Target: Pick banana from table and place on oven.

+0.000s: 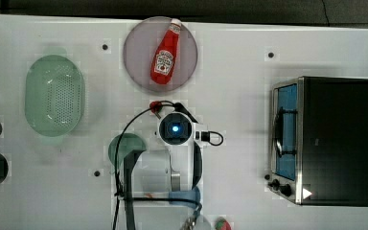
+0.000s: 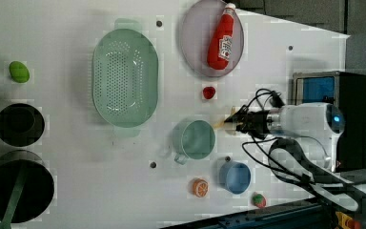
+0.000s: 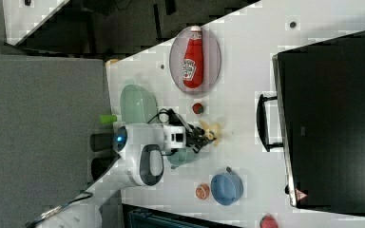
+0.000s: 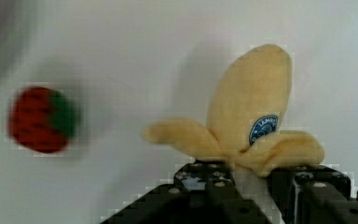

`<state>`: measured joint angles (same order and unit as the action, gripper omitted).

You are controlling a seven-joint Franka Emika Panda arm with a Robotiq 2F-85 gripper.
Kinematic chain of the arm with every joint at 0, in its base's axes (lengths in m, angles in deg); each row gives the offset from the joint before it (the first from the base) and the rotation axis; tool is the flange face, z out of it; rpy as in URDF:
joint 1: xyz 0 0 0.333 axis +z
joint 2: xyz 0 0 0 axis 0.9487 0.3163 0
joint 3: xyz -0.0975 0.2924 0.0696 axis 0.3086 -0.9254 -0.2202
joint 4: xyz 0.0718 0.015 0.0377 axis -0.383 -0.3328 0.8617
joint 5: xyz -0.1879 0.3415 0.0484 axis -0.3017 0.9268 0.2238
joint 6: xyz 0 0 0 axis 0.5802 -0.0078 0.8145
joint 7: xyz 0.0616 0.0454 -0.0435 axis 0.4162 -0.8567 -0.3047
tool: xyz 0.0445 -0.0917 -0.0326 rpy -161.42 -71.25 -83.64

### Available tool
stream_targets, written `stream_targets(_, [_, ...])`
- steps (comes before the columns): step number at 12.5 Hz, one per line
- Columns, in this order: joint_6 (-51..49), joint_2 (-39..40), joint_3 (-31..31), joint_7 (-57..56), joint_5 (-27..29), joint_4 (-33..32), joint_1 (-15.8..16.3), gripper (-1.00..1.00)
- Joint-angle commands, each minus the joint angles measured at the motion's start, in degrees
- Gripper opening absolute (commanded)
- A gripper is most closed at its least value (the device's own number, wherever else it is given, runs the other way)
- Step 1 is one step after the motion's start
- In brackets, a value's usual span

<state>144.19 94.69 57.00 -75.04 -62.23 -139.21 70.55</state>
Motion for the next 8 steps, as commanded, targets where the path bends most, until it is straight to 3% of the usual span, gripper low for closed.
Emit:
stream_targets(1, [-0.8,-8.1,0.1,2.3,-0.4,1.9,0.6,-0.5])
stream_targets(4, [-10.4,-17.5,0.4,2.3,-0.4,4.0,0.5,-0.5])
stream_targets(8, [-31.0,-26.7,1.4,2.1,-0.4,12.0,0.1,-0.5])
